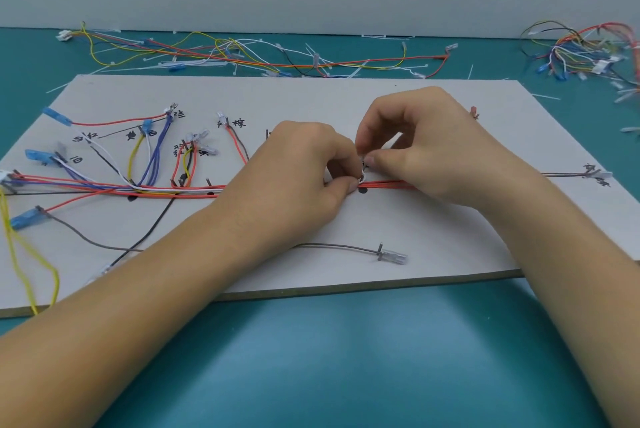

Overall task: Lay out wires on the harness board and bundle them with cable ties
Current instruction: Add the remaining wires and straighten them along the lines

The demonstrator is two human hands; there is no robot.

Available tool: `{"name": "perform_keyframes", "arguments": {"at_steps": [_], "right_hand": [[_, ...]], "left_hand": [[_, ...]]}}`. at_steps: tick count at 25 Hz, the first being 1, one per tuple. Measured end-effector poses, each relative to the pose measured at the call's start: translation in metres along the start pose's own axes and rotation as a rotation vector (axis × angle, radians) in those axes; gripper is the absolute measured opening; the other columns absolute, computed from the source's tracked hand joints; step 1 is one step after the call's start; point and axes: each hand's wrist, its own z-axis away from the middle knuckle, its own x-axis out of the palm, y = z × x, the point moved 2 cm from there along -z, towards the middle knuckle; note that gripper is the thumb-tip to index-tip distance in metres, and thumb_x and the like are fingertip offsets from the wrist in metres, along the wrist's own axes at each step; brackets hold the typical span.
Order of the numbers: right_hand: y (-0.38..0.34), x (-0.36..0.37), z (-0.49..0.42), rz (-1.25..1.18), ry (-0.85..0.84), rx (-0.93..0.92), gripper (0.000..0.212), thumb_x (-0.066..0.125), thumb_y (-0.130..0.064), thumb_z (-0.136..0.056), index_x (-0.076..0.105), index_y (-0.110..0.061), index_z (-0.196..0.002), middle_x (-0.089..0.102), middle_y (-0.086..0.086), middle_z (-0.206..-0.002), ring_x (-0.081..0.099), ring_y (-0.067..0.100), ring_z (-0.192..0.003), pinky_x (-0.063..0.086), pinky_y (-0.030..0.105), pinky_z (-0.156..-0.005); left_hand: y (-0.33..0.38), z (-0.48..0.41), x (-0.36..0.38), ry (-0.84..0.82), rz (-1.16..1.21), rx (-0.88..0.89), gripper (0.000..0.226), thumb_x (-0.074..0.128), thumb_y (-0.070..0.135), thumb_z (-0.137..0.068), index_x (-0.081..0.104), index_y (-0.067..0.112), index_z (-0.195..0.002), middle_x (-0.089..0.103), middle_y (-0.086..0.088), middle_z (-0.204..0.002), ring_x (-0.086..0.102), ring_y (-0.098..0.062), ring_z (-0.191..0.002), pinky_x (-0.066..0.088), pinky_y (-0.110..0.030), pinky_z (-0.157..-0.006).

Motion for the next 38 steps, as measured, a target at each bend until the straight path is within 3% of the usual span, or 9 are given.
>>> {"name": "perform_keyframes", "arguments": {"at_steps": [8, 11, 14, 16, 20, 24, 32, 35, 38], "right_hand": [[-0.013, -0.004, 0.006, 0.203, -0.008, 0.081, 0.019, 0.077, -0.009, -0.078, 0.075, -0.028, -0.076, 0.068, -0.022, -0.065, 0.062, -0.006, -0.062, 0.044, 0.007, -0.054], [-0.021, -0.002, 0.007, 0.235, 0.003, 0.088, 0.020, 0.072, -0.006, -0.079, 0.073, -0.026, -0.082, 0.071, -0.013, -0.068, 0.066, 0.001, -0.068, 0.056, 0.023, -0.067], [-0.022, -0.003, 0.007, 0.211, 0.011, 0.144, 0.020, 0.069, -0.005, -0.080, 0.074, -0.024, -0.081, 0.072, -0.009, -0.068, 0.066, 0.001, -0.068, 0.054, 0.017, -0.063], [-0.024, 0.000, 0.006, 0.250, -0.003, 0.154, 0.020, 0.066, -0.006, -0.078, 0.075, -0.024, -0.079, 0.071, -0.009, -0.067, 0.066, 0.003, -0.069, 0.049, 0.011, -0.057], [-0.027, 0.011, 0.003, 0.286, 0.022, 0.160, 0.020, 0.062, -0.013, -0.073, 0.072, -0.025, -0.086, 0.068, -0.007, -0.074, 0.063, 0.013, -0.081, 0.048, 0.024, -0.062], [-0.022, 0.012, 0.002, 0.235, 0.034, 0.191, 0.009, 0.067, -0.020, -0.077, 0.072, -0.026, -0.081, 0.070, -0.008, -0.075, 0.063, 0.005, -0.075, 0.045, 0.021, -0.058], [-0.015, 0.006, 0.003, 0.199, -0.005, 0.191, 0.014, 0.065, -0.020, -0.078, 0.074, -0.024, -0.068, 0.070, -0.012, -0.063, 0.061, -0.003, -0.062, 0.039, 0.008, -0.046], [-0.014, 0.005, 0.002, 0.199, 0.004, 0.192, 0.013, 0.065, -0.022, -0.078, 0.074, -0.023, -0.069, 0.070, -0.011, -0.063, 0.062, 0.001, -0.063, 0.047, 0.019, -0.052], [-0.013, 0.006, 0.002, 0.198, 0.005, 0.184, 0.012, 0.066, -0.024, -0.079, 0.073, -0.023, -0.069, 0.069, -0.012, -0.063, 0.061, 0.002, -0.062, 0.044, 0.013, -0.047]], "left_hand": [[0.001, 0.001, 0.000, -0.012, -0.016, -0.004, 0.008, 0.075, 0.022, -0.087, 0.079, 0.029, -0.089, 0.052, 0.018, -0.072, 0.051, 0.001, -0.066, 0.035, -0.018, -0.062], [0.002, 0.001, -0.001, -0.009, -0.031, -0.003, 0.008, 0.074, 0.022, -0.087, 0.079, 0.028, -0.088, 0.053, 0.016, -0.072, 0.051, -0.004, -0.066, 0.040, -0.029, -0.066], [0.003, 0.000, -0.001, -0.009, -0.051, 0.006, 0.009, 0.073, 0.022, -0.087, 0.079, 0.028, -0.089, 0.057, 0.013, -0.079, 0.051, -0.010, -0.070, 0.047, -0.033, -0.070], [0.002, 0.001, 0.000, -0.007, -0.053, 0.006, 0.008, 0.073, 0.023, -0.088, 0.079, 0.028, -0.092, 0.060, 0.007, -0.087, 0.050, -0.012, -0.072, 0.046, -0.033, -0.071], [0.002, 0.002, 0.000, 0.010, -0.021, 0.005, 0.008, 0.074, 0.025, -0.088, 0.079, 0.025, -0.093, 0.058, 0.002, -0.093, 0.048, -0.008, -0.070, 0.044, -0.033, -0.071], [0.004, 0.004, -0.002, -0.011, -0.029, 0.013, 0.004, 0.073, 0.024, -0.088, 0.076, 0.023, -0.089, 0.059, 0.000, -0.090, 0.054, -0.014, -0.072, 0.049, -0.039, -0.072], [-0.010, 0.001, -0.057, -0.152, -0.185, -0.130, 0.010, 0.071, 0.044, -0.084, 0.072, 0.039, -0.092, 0.065, 0.022, -0.090, 0.064, 0.004, -0.078, 0.044, -0.020, -0.064], [-0.026, 0.010, -0.076, -0.195, -0.197, -0.178, 0.012, 0.068, 0.050, -0.080, 0.071, 0.043, -0.090, 0.063, 0.030, -0.093, 0.062, 0.014, -0.079, 0.045, -0.021, -0.064], [-0.040, 0.021, -0.081, -0.172, -0.197, -0.209, 0.009, 0.074, 0.046, -0.079, 0.071, 0.045, -0.088, 0.065, 0.028, -0.091, 0.060, 0.012, -0.083, 0.048, -0.026, -0.069]]}}
